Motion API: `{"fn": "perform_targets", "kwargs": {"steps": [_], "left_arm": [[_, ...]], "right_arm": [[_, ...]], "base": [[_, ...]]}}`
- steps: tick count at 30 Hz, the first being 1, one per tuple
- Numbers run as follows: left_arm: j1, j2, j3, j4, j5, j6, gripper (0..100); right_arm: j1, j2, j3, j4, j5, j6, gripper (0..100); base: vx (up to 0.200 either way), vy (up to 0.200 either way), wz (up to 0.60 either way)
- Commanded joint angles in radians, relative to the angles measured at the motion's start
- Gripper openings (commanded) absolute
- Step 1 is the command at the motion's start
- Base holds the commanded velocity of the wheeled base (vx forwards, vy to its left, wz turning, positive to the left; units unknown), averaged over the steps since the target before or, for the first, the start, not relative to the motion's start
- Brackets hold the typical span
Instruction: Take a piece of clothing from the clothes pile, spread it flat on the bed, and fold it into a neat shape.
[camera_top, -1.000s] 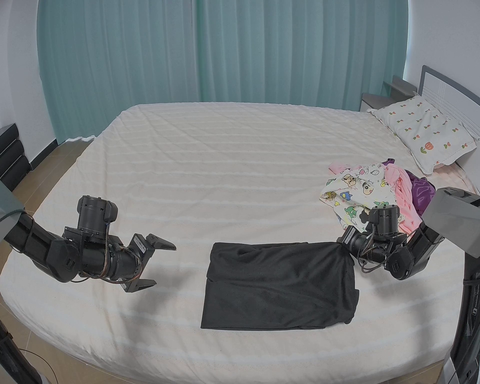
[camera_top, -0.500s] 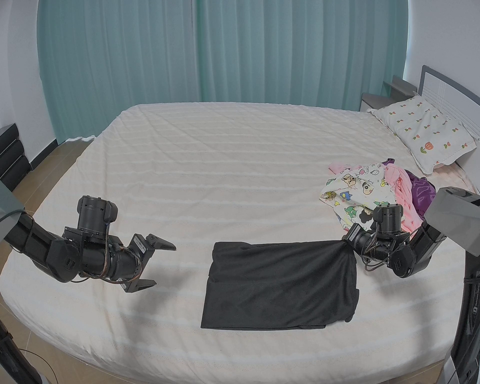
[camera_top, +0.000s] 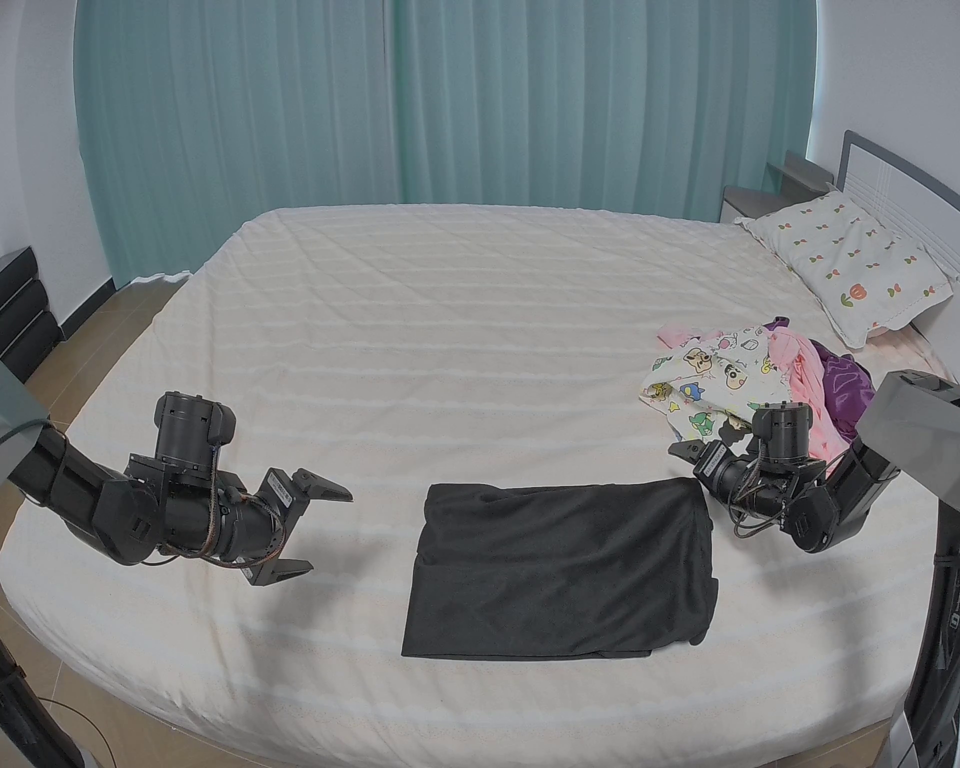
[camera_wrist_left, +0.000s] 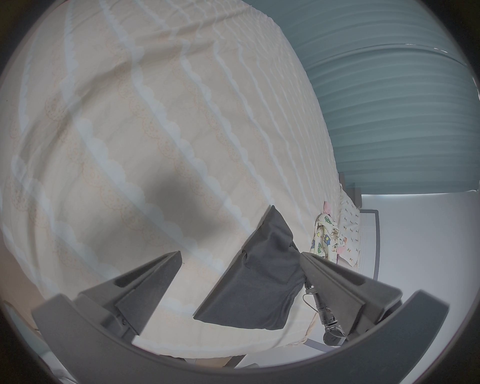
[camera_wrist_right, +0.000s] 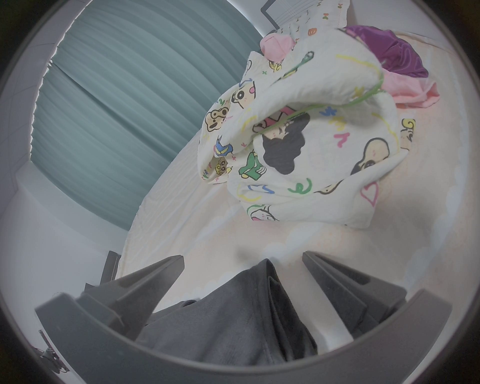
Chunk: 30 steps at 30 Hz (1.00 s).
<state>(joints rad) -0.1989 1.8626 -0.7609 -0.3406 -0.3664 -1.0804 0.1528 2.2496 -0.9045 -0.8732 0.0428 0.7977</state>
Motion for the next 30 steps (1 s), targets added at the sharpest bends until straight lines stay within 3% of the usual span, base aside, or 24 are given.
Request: {"fn": "perform_targets", "kwargs": {"steps": [1, 5, 8, 12, 18, 24, 30], "left_arm": [[-0.017, 0.0, 0.002, -0.001, 0.0, 0.002, 100], [-0.057, 0.001, 0.012, -0.001, 0.0, 0.004, 100], [-0.077, -0.008, 0.026, -0.001, 0.003, 0.002, 100], [-0.077, -0.006, 0.032, -0.001, 0.003, 0.001, 100], [-0.077, 0.003, 0.031, -0.001, 0.001, 0.004, 100], [-0.07, 0.01, 0.026, -0.001, 0.001, 0.002, 100], [-0.07, 0.01, 0.029, -0.003, 0.003, 0.004, 100]], "right_arm": [[-0.012, -0.114, 0.104, 0.008, 0.019, 0.011, 100], [-0.001, -0.159, 0.231, 0.0, 0.083, -0.008, 100], [-0.001, -0.154, 0.3, -0.004, 0.138, -0.086, 100], [-0.001, -0.116, 0.337, -0.035, 0.16, -0.163, 100], [0.036, -0.053, 0.34, -0.144, 0.192, -0.167, 100], [0.125, -0.015, 0.328, -0.188, 0.197, -0.167, 100], [0.131, -0.018, 0.322, -0.193, 0.189, -0.167, 100]], "base": [[0.0, 0.0, 0.0], [0.0, 0.0, 0.0], [0.0, 0.0, 0.0], [0.0, 0.0, 0.0], [0.0, 0.0, 0.0], [0.0, 0.0, 0.0], [0.0, 0.0, 0.0]]}}
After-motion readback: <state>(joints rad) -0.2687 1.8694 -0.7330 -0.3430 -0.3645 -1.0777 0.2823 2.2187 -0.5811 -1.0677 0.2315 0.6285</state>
